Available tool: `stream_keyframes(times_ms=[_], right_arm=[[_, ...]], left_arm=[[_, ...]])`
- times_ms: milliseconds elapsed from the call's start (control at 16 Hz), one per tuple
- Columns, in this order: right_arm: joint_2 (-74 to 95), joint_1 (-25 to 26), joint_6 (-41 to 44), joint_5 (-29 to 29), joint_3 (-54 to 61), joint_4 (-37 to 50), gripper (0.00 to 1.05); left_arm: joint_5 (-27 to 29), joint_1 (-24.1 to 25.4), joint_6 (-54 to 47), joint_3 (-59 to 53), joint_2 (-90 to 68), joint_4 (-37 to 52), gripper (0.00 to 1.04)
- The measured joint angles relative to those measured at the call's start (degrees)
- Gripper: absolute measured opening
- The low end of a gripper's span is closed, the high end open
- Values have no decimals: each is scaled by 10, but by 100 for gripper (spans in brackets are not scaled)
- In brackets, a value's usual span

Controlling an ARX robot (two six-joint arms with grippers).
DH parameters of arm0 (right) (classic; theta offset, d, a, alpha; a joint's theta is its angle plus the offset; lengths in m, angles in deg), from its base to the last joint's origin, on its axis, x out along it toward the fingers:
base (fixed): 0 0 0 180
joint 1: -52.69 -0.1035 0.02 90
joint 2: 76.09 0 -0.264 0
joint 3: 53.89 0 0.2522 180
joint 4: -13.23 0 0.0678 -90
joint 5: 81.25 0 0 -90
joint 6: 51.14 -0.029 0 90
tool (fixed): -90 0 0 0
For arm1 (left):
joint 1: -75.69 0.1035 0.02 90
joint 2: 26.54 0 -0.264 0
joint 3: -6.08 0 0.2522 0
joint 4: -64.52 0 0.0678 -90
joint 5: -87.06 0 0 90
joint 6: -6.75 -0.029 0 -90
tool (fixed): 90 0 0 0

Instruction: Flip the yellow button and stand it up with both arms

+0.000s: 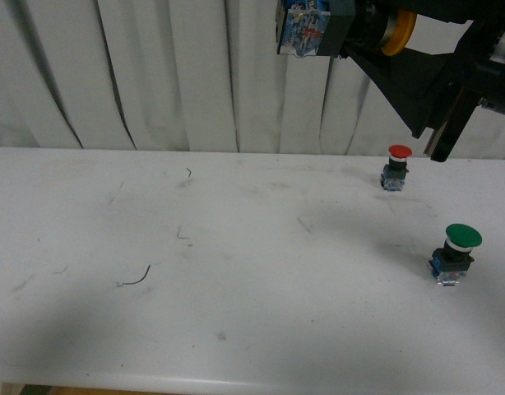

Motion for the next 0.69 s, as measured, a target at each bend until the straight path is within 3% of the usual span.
stream_keyframes(times_ms=[63, 125, 627, 690], right_arm=[[0, -3, 3, 0, -1, 0, 35], [0, -4, 7, 2, -2, 1, 35], [0, -11, 31, 2, -3, 1, 35], [0, -11, 32, 2, -2, 1, 35]], left_arm=[[0, 0, 0, -13, 11, -2, 8], [0, 0, 0, -25, 20, -7, 2], [0, 0, 2, -65, 103, -47, 2], [-1, 0, 2, -76, 161, -111, 2]])
